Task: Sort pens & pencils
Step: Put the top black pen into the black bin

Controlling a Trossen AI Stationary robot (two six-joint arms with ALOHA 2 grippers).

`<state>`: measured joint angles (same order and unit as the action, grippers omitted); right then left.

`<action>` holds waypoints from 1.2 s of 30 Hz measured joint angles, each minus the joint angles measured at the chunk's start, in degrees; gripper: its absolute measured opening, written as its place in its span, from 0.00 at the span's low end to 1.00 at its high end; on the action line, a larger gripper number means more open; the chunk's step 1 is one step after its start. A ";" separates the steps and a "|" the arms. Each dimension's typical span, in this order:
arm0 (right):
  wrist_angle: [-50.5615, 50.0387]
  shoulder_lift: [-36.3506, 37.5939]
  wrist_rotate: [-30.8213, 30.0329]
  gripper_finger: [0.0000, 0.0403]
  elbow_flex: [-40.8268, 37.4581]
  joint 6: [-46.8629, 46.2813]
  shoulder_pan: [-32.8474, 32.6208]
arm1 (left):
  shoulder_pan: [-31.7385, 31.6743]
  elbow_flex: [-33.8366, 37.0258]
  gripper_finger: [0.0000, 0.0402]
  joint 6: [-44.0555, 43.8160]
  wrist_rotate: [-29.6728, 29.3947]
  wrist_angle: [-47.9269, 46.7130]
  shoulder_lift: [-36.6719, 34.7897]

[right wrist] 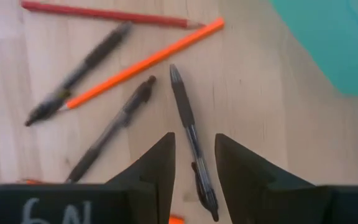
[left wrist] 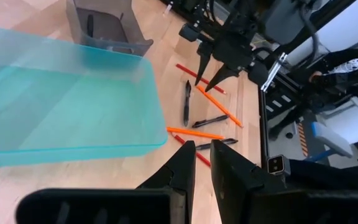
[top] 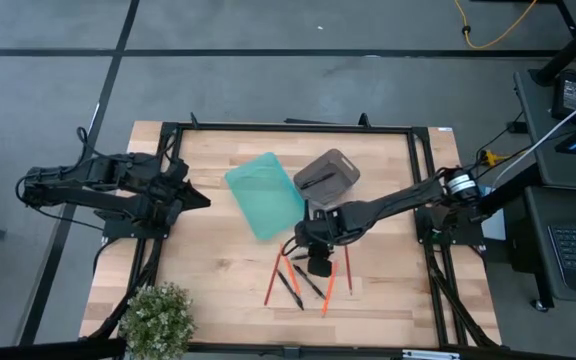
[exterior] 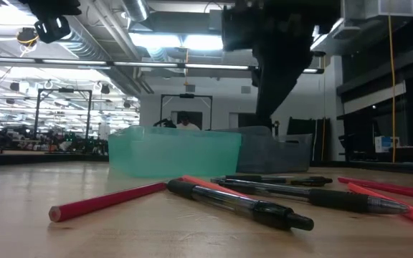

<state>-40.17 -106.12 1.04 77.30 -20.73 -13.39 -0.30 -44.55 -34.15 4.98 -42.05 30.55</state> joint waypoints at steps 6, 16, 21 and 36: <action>-0.31 -5.02 1.98 0.28 0.00 2.08 0.02 | 0.02 0.01 0.11 0.17 0.03 -1.72 -0.04; 0.10 -7.37 4.76 0.28 0.00 5.84 0.02 | 0.00 -0.01 0.11 0.17 0.03 -3.62 -0.04; 0.03 -7.37 4.73 0.28 0.00 6.75 0.02 | 0.00 -0.01 0.11 0.17 0.03 -3.79 -0.04; 0.42 -8.69 4.49 0.28 0.00 9.50 0.14 | 0.00 0.00 0.11 0.15 0.03 -3.79 -0.04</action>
<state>-39.74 -114.81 5.54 77.30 -11.23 -13.25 -0.30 -44.55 -34.00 5.02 -45.84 30.50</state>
